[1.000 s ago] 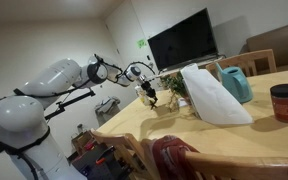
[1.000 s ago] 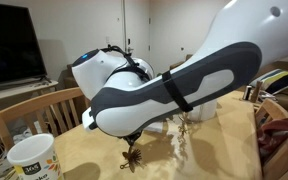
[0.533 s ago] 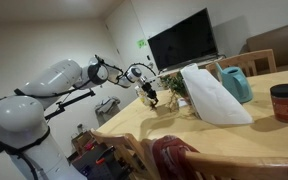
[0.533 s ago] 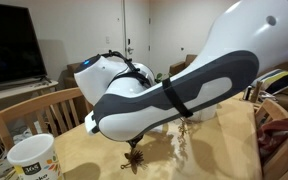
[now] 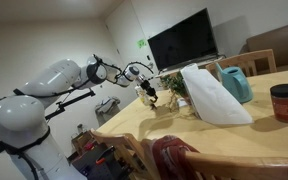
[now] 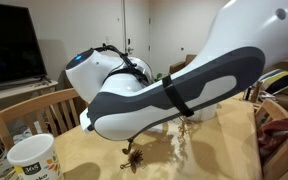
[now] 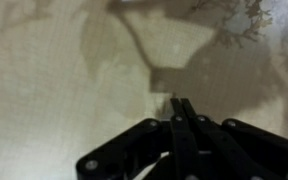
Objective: Move the brown object to the right
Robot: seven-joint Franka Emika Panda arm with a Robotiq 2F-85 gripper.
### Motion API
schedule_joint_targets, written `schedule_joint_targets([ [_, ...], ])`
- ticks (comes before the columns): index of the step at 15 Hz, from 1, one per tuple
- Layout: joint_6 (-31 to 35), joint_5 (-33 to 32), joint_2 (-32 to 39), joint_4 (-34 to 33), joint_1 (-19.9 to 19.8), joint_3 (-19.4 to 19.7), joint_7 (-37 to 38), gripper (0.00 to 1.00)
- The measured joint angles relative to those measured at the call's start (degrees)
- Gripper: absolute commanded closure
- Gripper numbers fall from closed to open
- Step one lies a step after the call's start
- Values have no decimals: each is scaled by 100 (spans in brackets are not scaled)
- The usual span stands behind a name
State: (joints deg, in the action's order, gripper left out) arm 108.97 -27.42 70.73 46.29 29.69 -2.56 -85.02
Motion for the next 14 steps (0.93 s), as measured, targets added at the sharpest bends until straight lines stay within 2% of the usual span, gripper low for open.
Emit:
schedule_joint_targets([
  [8, -24, -187, -218, -38, 141, 100, 0, 99],
  [14, 679, -10, -217, 99, -140, -21, 7, 99],
])
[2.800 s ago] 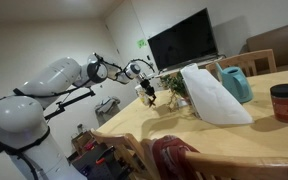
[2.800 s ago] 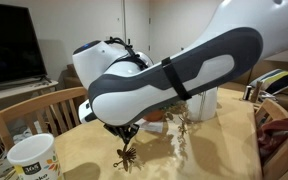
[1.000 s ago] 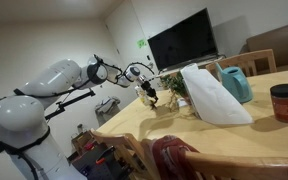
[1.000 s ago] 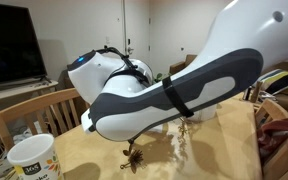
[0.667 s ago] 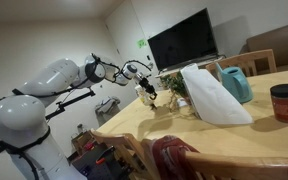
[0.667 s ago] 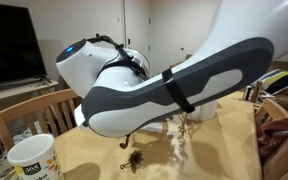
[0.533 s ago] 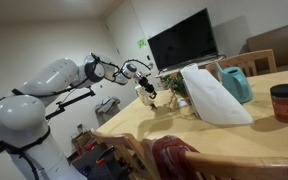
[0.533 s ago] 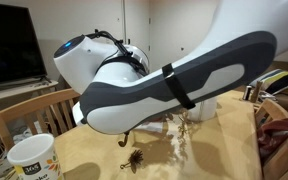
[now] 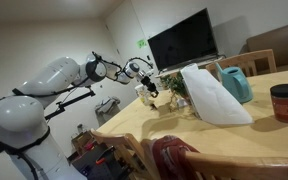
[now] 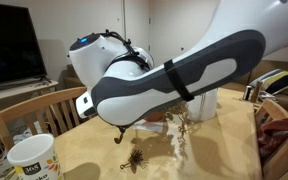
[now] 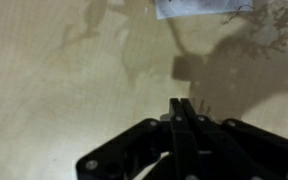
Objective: Move the brown object to the right
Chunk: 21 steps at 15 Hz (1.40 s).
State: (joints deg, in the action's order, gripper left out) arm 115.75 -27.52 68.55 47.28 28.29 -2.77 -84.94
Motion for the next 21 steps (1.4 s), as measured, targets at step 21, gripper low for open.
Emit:
schedule_joint_targets([
  [21, 622, 35, -181, 1047, -468, 43, 658, 71],
])
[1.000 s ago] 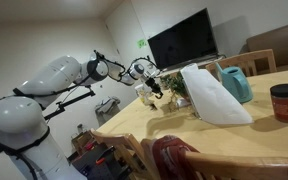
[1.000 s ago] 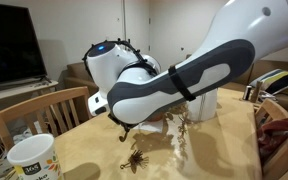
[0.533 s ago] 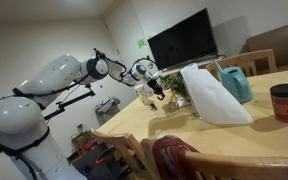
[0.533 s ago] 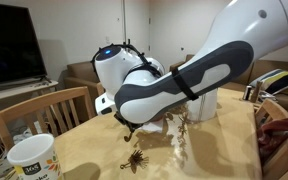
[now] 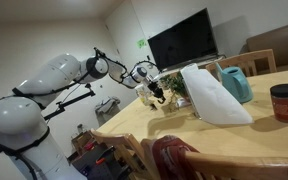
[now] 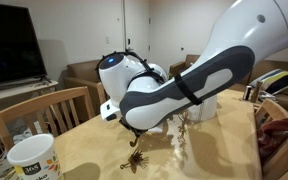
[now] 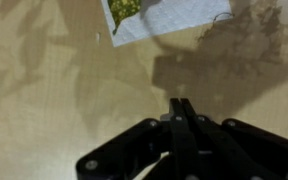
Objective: Move the brown object to the right
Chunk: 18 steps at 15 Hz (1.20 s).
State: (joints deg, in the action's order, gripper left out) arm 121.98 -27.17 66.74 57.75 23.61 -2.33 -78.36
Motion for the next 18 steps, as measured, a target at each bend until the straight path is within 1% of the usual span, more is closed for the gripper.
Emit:
schedule_joint_targets([
  [2, 0, 0, -2, 66, -6, 0, 1, 57],
  [3, 0, 0, -3, 85, -8, 0, 1, 48],
  [5, 0, 0, -12, 128, -12, 0, 1, 35],
  [9, 0, 0, -55, 194, -13, 1, 7, 5],
  [10, 0, 0, -80, 213, -13, 1, 8, 1],
  [11, 0, 0, -110, 227, -12, 1, 8, 0],
  [15, 61, -1, -314, 311, 7, 0, 9, 0],
  [18, 253, 7, -472, 407, 5, -26, 9, 0],
])
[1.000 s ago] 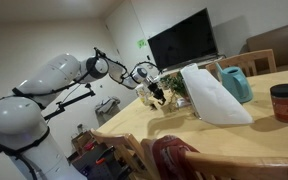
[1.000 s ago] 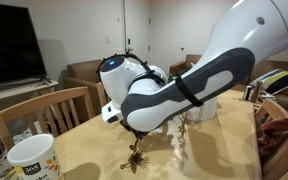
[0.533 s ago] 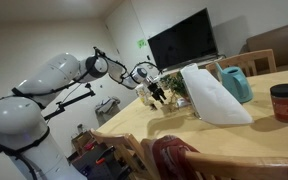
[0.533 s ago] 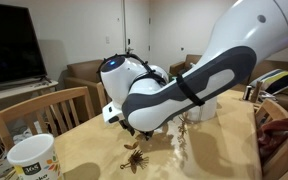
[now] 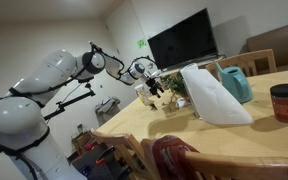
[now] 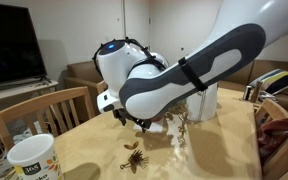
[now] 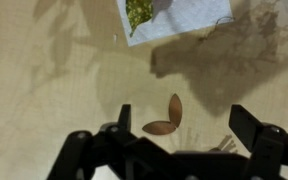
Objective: Move the brown object to the right
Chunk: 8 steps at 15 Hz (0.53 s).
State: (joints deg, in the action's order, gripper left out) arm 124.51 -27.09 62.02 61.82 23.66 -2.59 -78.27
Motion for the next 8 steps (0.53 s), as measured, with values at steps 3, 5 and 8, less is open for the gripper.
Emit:
schedule_joint_targets([
  [3, 434, 76, -126, 193, -66, -78, 0, 0],
  [5, 791, 167, -199, 371, -156, -159, 0, 0],
  [8, 1115, 210, -318, 654, -261, -194, 0, 0],
])
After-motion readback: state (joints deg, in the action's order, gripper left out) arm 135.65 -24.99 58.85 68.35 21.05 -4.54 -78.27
